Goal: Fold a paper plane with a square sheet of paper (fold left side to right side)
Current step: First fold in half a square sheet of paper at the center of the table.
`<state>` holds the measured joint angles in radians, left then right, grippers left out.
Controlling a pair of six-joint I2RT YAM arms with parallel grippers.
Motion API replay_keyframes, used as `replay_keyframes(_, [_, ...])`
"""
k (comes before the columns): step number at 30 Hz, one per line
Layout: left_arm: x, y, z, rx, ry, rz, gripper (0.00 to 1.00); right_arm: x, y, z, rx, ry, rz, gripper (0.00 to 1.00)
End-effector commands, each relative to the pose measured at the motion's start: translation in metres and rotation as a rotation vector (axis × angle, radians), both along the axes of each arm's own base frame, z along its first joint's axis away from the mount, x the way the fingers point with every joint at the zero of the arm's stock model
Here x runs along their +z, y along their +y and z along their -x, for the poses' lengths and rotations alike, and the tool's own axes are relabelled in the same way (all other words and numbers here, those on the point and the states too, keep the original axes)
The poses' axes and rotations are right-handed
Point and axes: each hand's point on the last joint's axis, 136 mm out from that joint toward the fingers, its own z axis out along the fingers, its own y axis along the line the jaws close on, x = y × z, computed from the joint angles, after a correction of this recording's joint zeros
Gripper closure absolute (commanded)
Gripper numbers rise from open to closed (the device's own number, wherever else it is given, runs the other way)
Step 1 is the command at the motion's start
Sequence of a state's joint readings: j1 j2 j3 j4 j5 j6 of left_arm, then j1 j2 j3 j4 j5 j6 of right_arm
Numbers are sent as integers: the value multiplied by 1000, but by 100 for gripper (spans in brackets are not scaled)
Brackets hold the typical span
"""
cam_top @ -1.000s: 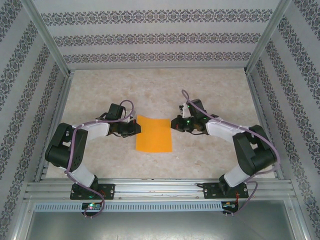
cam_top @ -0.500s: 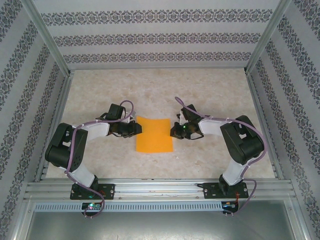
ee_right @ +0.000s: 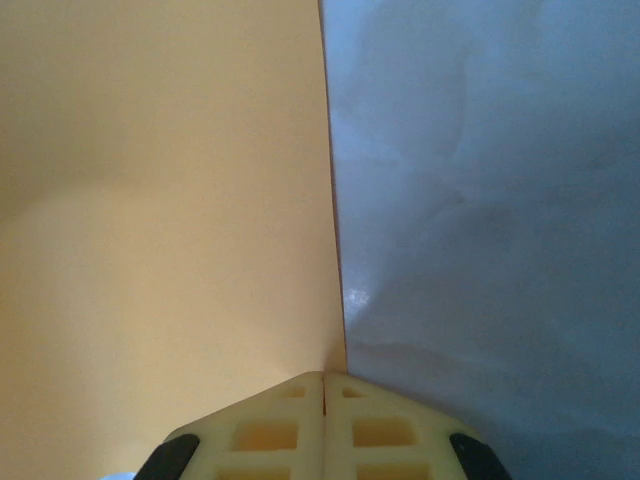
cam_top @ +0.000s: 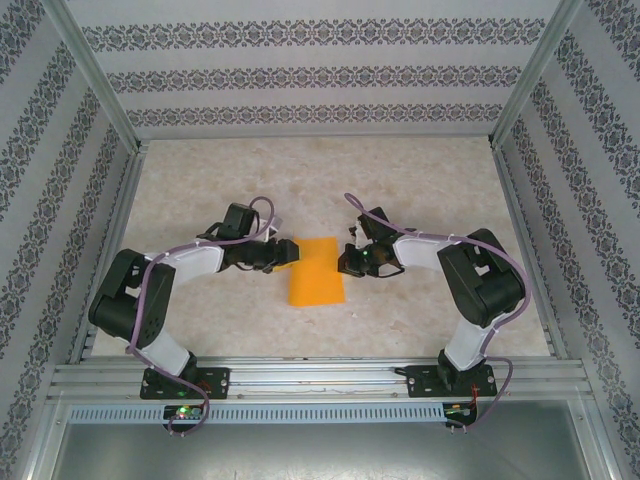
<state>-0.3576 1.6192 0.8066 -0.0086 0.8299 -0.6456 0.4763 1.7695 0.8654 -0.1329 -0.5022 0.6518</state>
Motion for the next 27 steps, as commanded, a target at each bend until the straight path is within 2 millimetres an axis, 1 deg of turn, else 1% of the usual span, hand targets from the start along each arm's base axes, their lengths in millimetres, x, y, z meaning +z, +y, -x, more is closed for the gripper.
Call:
replay_keyframes(1, [10, -23, -8, -39, -31, 41, 43, -20, -6, 12, 13, 48, 67, 100])
replay_keyframes(5, [3, -38, -11, -64, -22, 39, 43, -17, -1, 12, 17, 39, 44, 100])
replay_keyframes(7, [-1, -41, -12, -65, -18, 31, 43, -14, 1, 12, 16, 32, 29, 100])
replay_keyframes(10, [-5, -44, -13, -69, -17, 21, 46, -11, 4, 11, 13, 25, 2, 100])
replay_keyframes(15, [-10, -51, -12, -85, -9, 11, 59, -6, 9, 8, 6, 10, -32, 100])
replay_keyframes(21, [-18, -51, -12, -86, -3, -29, 80, 2, 12, 4, 3, -16, -60, 100])
replay_keyframes(27, [-22, -51, -13, -79, 2, -41, 91, 16, 13, -2, -15, -61, -89, 100])
